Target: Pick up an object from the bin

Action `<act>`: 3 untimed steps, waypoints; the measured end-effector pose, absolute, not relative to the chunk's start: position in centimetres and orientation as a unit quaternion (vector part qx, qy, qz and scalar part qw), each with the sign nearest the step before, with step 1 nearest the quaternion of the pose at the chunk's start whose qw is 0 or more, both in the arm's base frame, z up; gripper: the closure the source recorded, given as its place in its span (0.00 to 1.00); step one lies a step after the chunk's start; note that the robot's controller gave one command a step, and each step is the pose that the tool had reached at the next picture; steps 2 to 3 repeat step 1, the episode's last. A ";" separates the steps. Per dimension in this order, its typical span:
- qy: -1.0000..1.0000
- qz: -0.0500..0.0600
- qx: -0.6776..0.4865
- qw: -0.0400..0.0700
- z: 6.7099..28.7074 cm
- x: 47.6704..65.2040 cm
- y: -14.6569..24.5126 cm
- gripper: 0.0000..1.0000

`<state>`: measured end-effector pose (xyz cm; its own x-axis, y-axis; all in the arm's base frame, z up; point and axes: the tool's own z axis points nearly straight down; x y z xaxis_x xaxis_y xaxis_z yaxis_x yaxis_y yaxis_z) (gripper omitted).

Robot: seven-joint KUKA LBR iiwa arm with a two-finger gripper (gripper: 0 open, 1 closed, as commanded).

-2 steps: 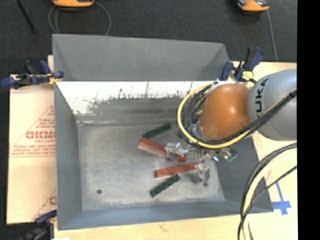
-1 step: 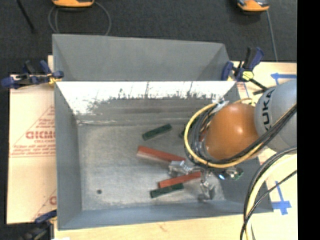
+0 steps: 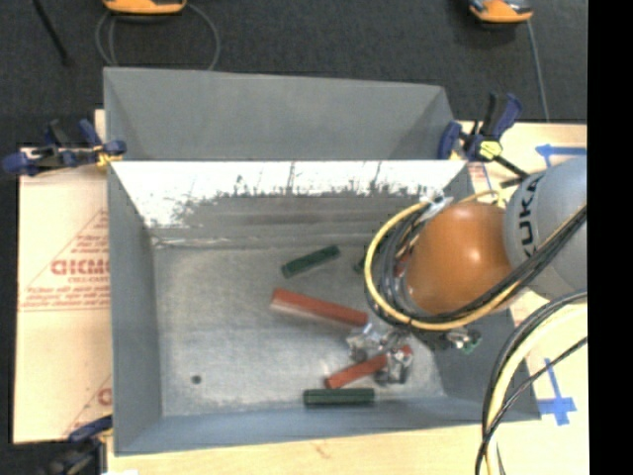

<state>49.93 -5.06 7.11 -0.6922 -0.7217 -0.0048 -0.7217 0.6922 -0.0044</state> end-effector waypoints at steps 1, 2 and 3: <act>0.868 -0.003 -0.497 0.005 22.3 51.3 -2.9 1.00; 0.868 -0.003 -0.497 0.005 22.3 51.3 -2.9 1.00; 0.868 -0.003 -0.497 0.005 22.3 51.3 -2.9 1.00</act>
Offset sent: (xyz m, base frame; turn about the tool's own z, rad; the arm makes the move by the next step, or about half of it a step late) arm 0.0112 0.0213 0.1478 -0.2361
